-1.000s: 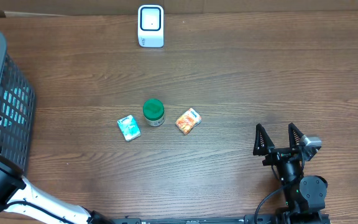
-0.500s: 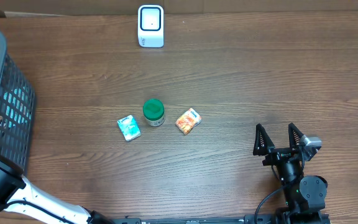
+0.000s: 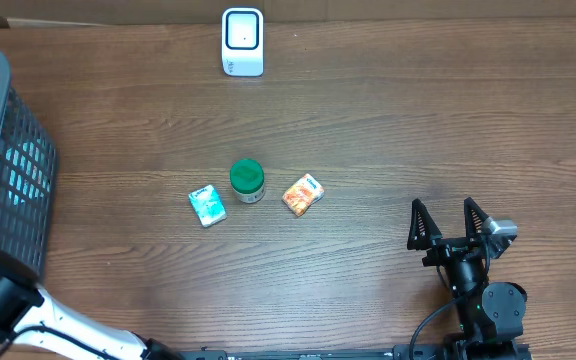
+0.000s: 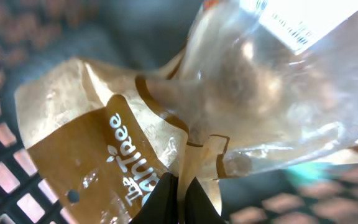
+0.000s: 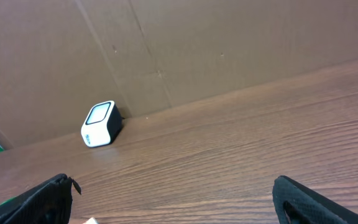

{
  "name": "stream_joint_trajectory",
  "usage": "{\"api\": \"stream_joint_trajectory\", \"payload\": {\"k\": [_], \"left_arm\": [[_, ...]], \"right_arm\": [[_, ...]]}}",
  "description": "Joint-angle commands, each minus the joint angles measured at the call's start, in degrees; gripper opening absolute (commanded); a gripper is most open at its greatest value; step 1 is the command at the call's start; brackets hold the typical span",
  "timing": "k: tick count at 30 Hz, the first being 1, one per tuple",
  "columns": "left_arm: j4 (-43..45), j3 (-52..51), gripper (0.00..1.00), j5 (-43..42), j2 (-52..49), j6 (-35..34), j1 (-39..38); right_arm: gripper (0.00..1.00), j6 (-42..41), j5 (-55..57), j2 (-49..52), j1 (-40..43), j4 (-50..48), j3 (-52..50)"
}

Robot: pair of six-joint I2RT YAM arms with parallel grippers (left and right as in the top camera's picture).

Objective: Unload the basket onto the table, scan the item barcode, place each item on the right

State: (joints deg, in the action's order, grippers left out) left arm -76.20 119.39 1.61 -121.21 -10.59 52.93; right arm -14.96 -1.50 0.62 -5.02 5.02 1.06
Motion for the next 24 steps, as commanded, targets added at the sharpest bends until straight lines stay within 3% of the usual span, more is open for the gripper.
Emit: {"api": "stream_joint_trajectory", "payload": {"k": [1,5,11,16,24], "left_arm": [[1.29,7.80,0.04,-12.52,10.75,-1.33,-0.13],[3.52,11.30,0.04,-23.06,19.82,-6.01,-0.24],[3.85,11.30,0.04,-26.97,29.05,-7.39,-3.56],[-0.68,11.28,0.04,-23.58,34.51,-6.58,-11.26],[-14.58,6.32,0.05,-7.06,35.06,-9.22,-30.32]], "right_arm": [[1.00,-0.02,-0.09,-0.39,-0.33,-0.37,-0.61],[1.00,-0.02,-0.09,-0.39,-0.33,-0.37,-0.61],[1.00,-0.02,-0.09,-0.39,-0.33,-0.37,-0.61],[1.00,-0.02,-0.09,-0.39,-0.33,-0.37,-0.61],[1.00,-0.02,-0.09,-0.39,-0.33,-0.37,-0.61]]}}
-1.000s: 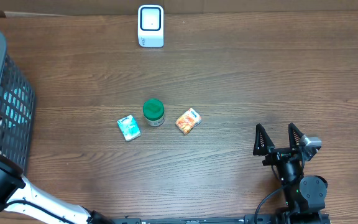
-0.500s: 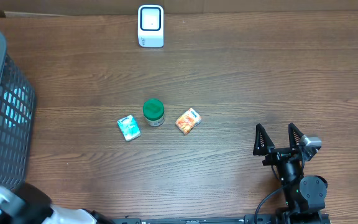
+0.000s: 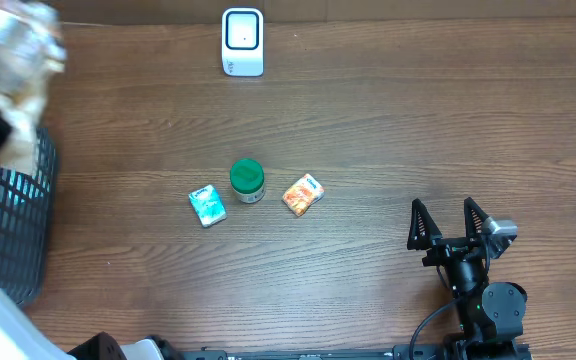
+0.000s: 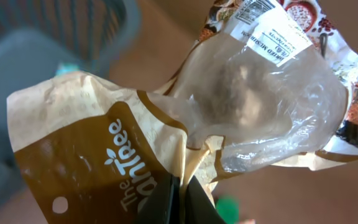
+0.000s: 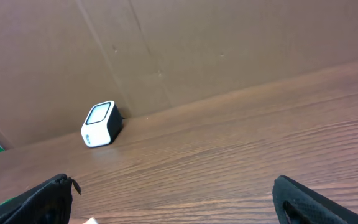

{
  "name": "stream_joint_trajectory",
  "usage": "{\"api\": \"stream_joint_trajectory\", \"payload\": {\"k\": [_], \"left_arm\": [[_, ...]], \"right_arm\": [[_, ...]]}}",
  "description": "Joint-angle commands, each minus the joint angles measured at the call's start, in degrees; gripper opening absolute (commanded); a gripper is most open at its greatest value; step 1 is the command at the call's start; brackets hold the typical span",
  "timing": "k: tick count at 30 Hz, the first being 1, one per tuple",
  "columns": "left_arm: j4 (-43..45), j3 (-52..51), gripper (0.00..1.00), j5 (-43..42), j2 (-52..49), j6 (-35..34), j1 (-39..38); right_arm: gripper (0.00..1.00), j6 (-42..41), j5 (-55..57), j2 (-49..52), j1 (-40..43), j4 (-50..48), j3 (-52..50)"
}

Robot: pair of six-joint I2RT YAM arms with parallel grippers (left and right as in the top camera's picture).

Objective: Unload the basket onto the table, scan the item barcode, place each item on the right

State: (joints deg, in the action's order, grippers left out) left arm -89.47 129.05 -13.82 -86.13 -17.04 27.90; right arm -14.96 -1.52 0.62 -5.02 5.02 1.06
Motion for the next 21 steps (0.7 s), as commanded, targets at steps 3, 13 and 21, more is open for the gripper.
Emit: {"api": "stream_joint_trajectory", "payload": {"k": [3,13,21], "left_arm": [[-1.33,-10.69,0.04,12.76,-0.02,-6.71,-11.28],[16.20,-42.03,0.04,17.57,-0.02,-15.76,-20.15],[27.67,-57.16,0.04,15.26,-0.02,-16.83,-20.87]], "right_arm": [[1.00,-0.02,-0.07,-0.39,-0.33,-0.37,-0.61],[1.00,-0.02,-0.07,-0.39,-0.33,-0.37,-0.61],[1.00,-0.02,-0.07,-0.39,-0.33,-0.37,-0.59]]}}
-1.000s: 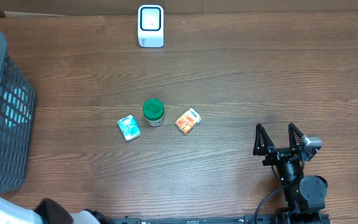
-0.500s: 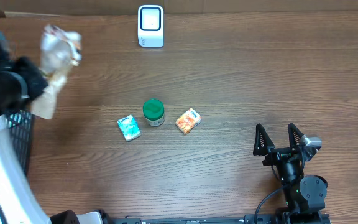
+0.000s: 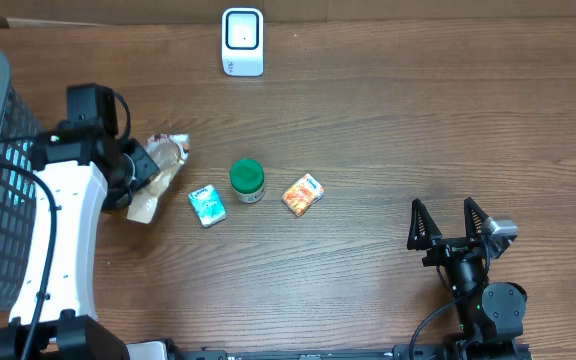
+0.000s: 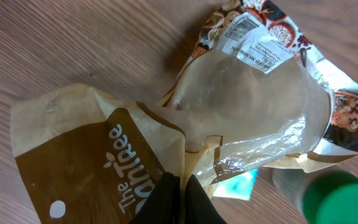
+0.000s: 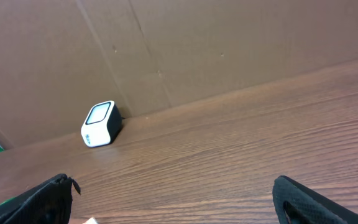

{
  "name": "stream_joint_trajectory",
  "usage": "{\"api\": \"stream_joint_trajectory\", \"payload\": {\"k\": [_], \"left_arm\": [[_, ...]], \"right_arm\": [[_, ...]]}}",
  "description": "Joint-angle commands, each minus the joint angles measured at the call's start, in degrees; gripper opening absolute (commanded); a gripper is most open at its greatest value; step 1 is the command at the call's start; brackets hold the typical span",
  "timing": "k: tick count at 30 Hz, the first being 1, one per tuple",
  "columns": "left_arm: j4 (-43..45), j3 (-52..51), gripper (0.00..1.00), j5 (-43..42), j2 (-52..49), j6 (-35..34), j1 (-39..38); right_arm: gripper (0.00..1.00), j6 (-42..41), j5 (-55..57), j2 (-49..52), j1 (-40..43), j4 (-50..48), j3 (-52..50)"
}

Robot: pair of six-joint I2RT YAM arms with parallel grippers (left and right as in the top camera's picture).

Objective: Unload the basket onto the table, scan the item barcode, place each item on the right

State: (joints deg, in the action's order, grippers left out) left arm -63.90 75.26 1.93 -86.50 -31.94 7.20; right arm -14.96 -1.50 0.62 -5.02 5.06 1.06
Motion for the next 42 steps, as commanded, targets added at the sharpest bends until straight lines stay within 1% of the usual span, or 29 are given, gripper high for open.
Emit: {"api": "stream_joint_trajectory", "payload": {"k": [1,2,3,4,6,7,8,10,12,15,18,20,22,26,28,32,35,38,39,42], "left_arm": [[2.91,-4.59,0.04,-0.52,0.35,-1.92,-0.15],[2.91,-4.72,0.09,-0.52,0.35,-1.90,-0.15],[2.91,-4.72,0.29,-0.57,0.37,-1.44,-0.15],[2.91,-4.66,0.42,-0.70,0.37,-1.44,-0.15],[3.61,-4.59,0.56,-2.14,0.37,-0.17,-0.15],[4.24,-4.57,0.60,-3.37,0.37,0.98,-0.15],[5.11,-4.44,0.62,-5.16,0.37,2.54,-0.15],[6.23,-3.45,0.64,-9.09,0.37,4.96,-0.15],[6.25,-1.36,0.63,-11.43,0.44,5.97,-0.15],[3.93,6.86,0.63,-13.55,1.16,6.75,-0.07],[1.55,15.47,0.65,-13.38,1.92,8.92,0.98],[0.31,21.42,0.72,-13.35,2.36,10.54,2.80],[-0.68,27.50,0.76,-13.35,2.69,11.28,5.88],[-1.01,35.21,0.80,-13.38,3.02,11.61,14.36],[-0.76,36.28,0.81,-13.38,2.99,11.61,19.34],[-0.83,35.89,0.86,-13.40,1.60,11.56,31.34],[-1.31,35.43,0.85,-13.44,-1.44,12.31,39.43],[-1.31,33.86,0.83,-13.64,-5.16,14.51,44.24],[-0.57,32.11,0.83,-13.62,-7.96,17.20,45.81],[0.24,30.25,0.83,-13.60,-12.57,22.34,46.93]], "right_arm": [[1.00,-0.02,-0.09,-0.39,-0.33,-0.42,-0.61],[1.00,-0.02,-0.09,-0.39,-0.33,-0.42,-0.61],[1.00,-0.02,-0.09,-0.39,-0.33,-0.42,-0.61],[1.00,-0.02,-0.09,-0.39,-0.33,-0.42,-0.61],[1.00,-0.02,-0.09,-0.39,-0.33,-0.42,-0.61],[1.00,-0.02,-0.09,-0.39,-0.33,-0.42,-0.61],[1.00,-0.02,-0.09,-0.39,-0.33,-0.42,-0.61],[1.00,-0.02,-0.09,-0.39,-0.33,-0.42,-0.61],[1.00,-0.02,-0.09,-0.39,-0.33,-0.42,-0.61],[1.00,-0.02,-0.09,-0.39,-0.33,-0.42,-0.61],[1.00,-0.02,-0.09,-0.39,-0.33,-0.42,-0.61],[1.00,-0.02,-0.09,-0.39,-0.33,-0.42,-0.61],[1.00,-0.02,-0.09,-0.39,-0.33,-0.42,-0.61],[1.00,-0.02,-0.09,-0.39,-0.33,-0.42,-0.61],[1.00,-0.02,-0.09,-0.39,-0.33,-0.42,-0.61],[1.00,-0.02,-0.09,-0.39,-0.33,-0.42,-0.61],[1.00,-0.02,-0.09,-0.39,-0.33,-0.42,-0.61],[1.00,-0.02,-0.09,-0.39,-0.33,-0.42,-0.61],[1.00,-0.02,-0.09,-0.39,-0.33,-0.42,-0.61],[1.00,-0.02,-0.09,-0.39,-0.33,-0.42,-0.61]]}}
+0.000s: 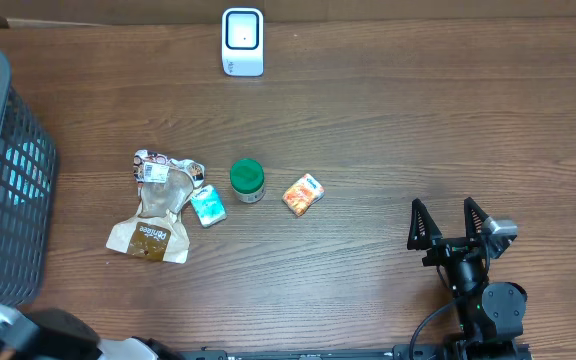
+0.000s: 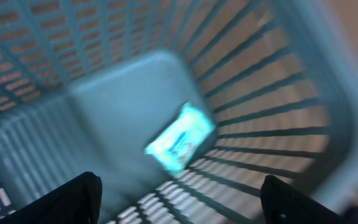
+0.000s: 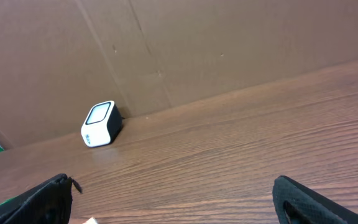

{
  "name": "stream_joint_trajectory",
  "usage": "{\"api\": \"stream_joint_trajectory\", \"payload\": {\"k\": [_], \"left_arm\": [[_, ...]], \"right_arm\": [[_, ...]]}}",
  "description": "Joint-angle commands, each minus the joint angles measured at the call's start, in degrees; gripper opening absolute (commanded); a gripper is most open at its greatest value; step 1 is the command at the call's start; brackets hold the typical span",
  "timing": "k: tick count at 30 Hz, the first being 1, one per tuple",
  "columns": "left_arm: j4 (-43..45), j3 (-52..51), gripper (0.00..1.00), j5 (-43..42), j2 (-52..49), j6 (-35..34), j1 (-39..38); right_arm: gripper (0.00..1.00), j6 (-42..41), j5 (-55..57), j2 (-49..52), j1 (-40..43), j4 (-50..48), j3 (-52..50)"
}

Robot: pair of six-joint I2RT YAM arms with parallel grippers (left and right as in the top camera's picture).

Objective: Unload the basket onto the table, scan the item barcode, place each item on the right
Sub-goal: 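Place brown bag on table left of the Kleenex pack, release, then reach left gripper into basket and grasp mint-green tissue pack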

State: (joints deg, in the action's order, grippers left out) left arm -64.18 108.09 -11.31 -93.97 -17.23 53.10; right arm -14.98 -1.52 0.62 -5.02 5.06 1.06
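Observation:
A brown and clear snack bag [image 1: 158, 205] lies flat on the table, left of the green-lidded jar [image 1: 247, 180], and no gripper touches it. The white barcode scanner [image 1: 242, 42] stands at the far edge; it shows too in the right wrist view as the scanner [image 3: 99, 123]. My left gripper [image 2: 179, 205] is open above the inside of the grey basket [image 2: 272, 81], where a teal packet [image 2: 180, 138] lies on the floor. My right gripper [image 1: 453, 225] rests open at the near right, its fingers [image 3: 48, 199] wide apart.
The basket takes up the left edge of the table. A teal packet [image 1: 207, 205] touches the bag's right side, and an orange packet [image 1: 303, 194] lies right of the jar. A cardboard wall [image 3: 197, 43] backs the table.
The left gripper was shut on the snack bag, low over the table beside the teal packet. It has let go: the bag lies on the table, and the open gripper is over the basket.
The left gripper was shut on the snack bag inside the basket. Then it held the bag up at the basket's far rim, then low over the table left of the jar. Now the bag lies released there. The right arm never moved.

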Motion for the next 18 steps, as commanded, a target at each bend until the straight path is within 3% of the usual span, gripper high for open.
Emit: {"api": "stream_joint_trajectory", "payload": {"k": [1,7,18], "left_arm": [[1.03,-3.04,0.82,-0.55,-6.62,8.72,1.29],[4.26,-3.89,0.81,-6.69,-15.67,18.67,0.85],[11.23,-3.89,0.71,-8.26,-29.29,24.57,-2.60]], "right_arm": [[1.00,0.00,-0.07,-0.39,-0.33,-0.42,-0.61],[1.00,0.00,-0.07,-0.39,-0.33,-0.42,-0.61],[1.00,0.00,-0.07,-0.39,-0.33,-0.42,-0.61]]}}
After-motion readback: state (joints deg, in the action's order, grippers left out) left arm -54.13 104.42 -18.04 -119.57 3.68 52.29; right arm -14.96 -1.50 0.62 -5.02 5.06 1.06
